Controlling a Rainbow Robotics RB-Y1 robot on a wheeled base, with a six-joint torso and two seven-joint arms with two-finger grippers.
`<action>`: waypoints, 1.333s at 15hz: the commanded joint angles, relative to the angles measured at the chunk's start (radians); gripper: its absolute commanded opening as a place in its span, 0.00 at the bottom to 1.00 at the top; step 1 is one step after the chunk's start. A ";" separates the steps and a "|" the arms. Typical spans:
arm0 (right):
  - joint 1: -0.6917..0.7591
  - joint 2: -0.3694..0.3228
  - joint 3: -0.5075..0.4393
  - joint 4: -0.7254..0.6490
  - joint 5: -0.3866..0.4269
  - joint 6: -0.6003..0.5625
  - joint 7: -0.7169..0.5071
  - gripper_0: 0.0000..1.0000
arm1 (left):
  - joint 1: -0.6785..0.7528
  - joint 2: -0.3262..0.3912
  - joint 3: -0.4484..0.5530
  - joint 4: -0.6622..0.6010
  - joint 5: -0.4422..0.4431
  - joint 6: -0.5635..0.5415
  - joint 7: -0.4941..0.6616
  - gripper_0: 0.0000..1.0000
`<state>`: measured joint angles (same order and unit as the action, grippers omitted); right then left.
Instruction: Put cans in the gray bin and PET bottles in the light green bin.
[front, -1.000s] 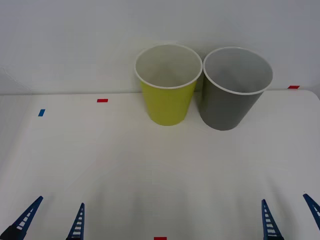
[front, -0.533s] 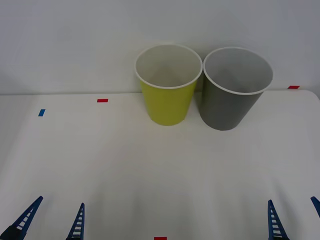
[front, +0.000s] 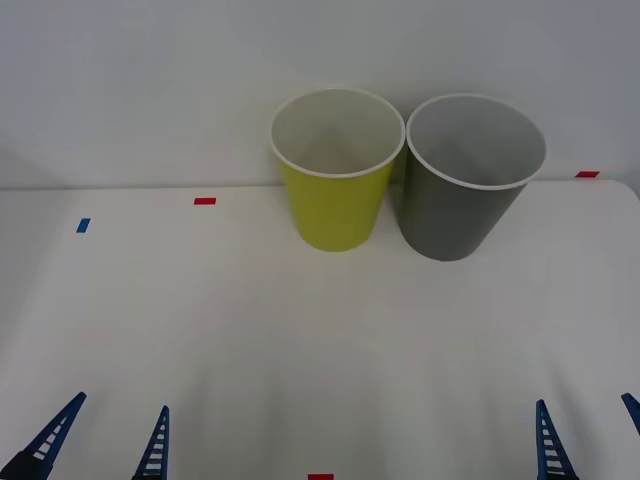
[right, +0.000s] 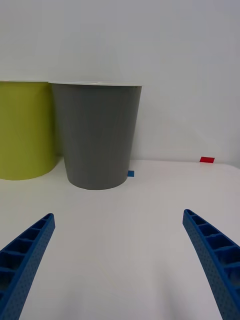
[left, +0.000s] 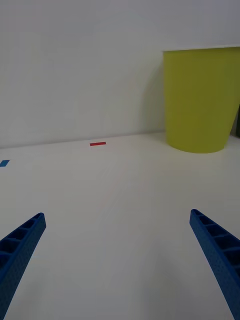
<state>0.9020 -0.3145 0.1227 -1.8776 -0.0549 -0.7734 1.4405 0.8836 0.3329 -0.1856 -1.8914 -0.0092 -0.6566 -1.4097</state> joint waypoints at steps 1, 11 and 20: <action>0.000 0.000 0.000 0.000 0.000 0.000 0.000 0.88 | 0.000 0.000 0.000 0.000 0.000 0.000 0.000 1.00; 0.000 0.000 0.000 0.000 0.000 0.000 0.000 0.88 | 0.000 0.000 0.000 0.000 0.000 0.000 0.000 1.00; 0.000 0.000 0.000 0.000 0.000 0.000 0.000 0.88 | 0.000 0.000 0.000 0.000 0.000 0.000 0.000 1.00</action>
<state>0.9020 -0.3145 0.1227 -1.8776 -0.0551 -0.7733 1.4405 0.8836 0.3329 -0.1856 -1.8914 -0.0092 -0.6566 -1.4097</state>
